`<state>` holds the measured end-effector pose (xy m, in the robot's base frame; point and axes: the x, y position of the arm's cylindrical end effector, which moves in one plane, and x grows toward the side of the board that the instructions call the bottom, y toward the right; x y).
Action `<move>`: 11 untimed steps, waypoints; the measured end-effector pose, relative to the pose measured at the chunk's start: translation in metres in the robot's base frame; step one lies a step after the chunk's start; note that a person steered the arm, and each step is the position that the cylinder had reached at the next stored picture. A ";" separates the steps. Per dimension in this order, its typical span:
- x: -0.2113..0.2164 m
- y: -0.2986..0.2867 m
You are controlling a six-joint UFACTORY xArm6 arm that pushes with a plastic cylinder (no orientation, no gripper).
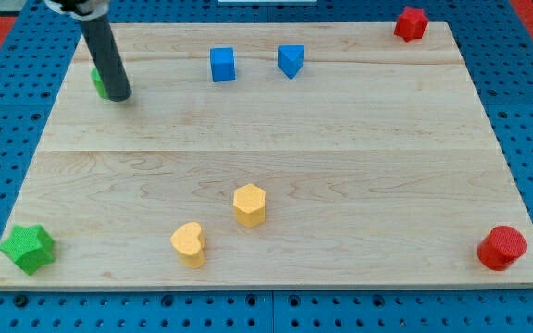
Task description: Push the green circle slightly up and left
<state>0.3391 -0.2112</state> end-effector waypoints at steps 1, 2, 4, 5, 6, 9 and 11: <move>-0.020 -0.009; -0.006 -0.019; -0.009 -0.052; -0.046 -0.052; -0.061 -0.052; -0.051 -0.030; -0.083 -0.028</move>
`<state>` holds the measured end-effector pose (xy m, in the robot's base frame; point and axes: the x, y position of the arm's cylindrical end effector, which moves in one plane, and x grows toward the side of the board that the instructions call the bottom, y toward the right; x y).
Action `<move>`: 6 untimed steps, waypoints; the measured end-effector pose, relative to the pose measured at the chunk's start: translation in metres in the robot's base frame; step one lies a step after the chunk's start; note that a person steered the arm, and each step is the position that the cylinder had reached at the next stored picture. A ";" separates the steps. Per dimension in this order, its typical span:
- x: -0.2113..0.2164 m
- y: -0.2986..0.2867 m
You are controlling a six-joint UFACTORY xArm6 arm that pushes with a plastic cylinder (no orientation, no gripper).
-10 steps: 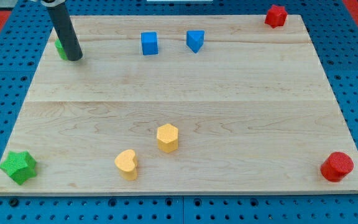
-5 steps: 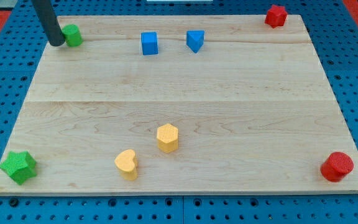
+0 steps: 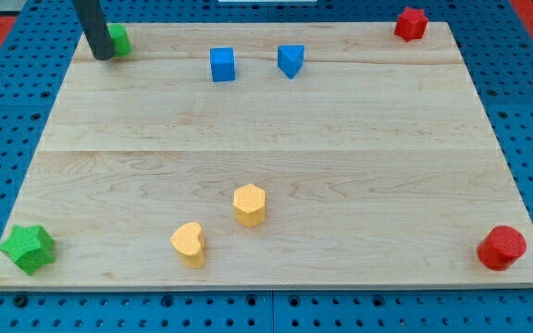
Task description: Push the green circle slightly up and left
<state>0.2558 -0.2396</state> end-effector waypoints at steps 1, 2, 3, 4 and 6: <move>-0.003 0.018; -0.010 0.032; -0.026 0.032; -0.039 0.032; -0.063 0.034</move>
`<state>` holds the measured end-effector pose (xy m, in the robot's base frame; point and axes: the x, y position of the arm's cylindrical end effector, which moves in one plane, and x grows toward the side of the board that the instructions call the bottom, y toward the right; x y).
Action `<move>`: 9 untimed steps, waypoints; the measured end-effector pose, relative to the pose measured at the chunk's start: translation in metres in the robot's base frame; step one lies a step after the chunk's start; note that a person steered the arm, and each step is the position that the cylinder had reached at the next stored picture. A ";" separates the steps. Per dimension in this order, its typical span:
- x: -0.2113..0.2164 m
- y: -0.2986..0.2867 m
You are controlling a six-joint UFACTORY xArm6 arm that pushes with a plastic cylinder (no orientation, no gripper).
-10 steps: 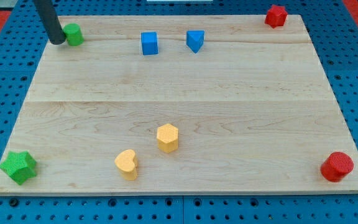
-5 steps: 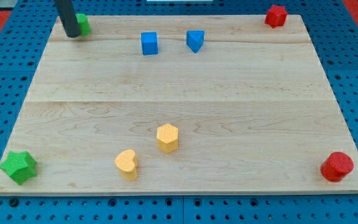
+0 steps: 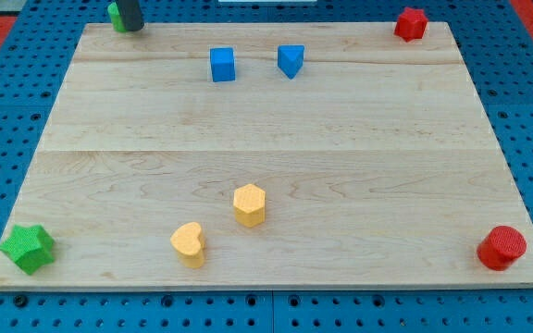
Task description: Push the green circle slightly up and left
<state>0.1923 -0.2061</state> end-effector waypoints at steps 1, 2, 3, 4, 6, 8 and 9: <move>-0.001 0.003; -0.001 -0.006; -0.001 -0.013; -0.001 -0.016; -0.001 -0.011; -0.001 -0.010; -0.001 0.012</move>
